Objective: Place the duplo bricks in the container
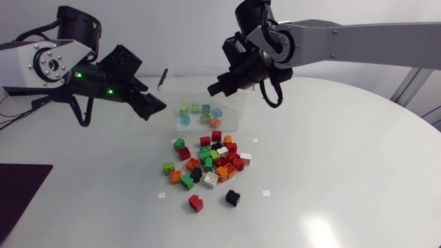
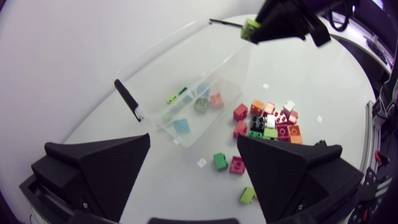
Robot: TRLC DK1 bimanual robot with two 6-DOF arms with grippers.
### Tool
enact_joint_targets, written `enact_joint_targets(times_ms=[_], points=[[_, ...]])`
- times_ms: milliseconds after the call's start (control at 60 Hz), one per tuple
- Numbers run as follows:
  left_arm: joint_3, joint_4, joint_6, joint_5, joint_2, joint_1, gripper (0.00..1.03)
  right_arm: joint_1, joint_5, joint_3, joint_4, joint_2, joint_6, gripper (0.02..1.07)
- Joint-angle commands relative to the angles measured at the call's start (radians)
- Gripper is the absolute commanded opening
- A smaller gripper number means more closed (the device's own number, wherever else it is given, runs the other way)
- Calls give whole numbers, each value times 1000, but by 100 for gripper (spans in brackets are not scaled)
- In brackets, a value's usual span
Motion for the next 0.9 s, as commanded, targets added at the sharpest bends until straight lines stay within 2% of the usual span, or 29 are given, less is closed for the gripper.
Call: enact_joint_targets(times_ms=[0,83,317,800,833,883], points=[[-52,-31,82,29,-34,13,98,-13,-5,58,12,49,30,29],[-86,-75,137,60,-62,21,98,-17,-7,101,12,83,31,29],[-178,-139,272,70,-88,16,97,-30,-7,182,24,158,31,29],[-265,-150,419,63,7,-5,96,-36,1,402,-2,339,36,30],[-267,-150,428,63,16,-7,96,-36,1,414,-5,350,36,34],[-270,-149,450,63,32,-13,96,-39,1,448,-28,371,36,52]])
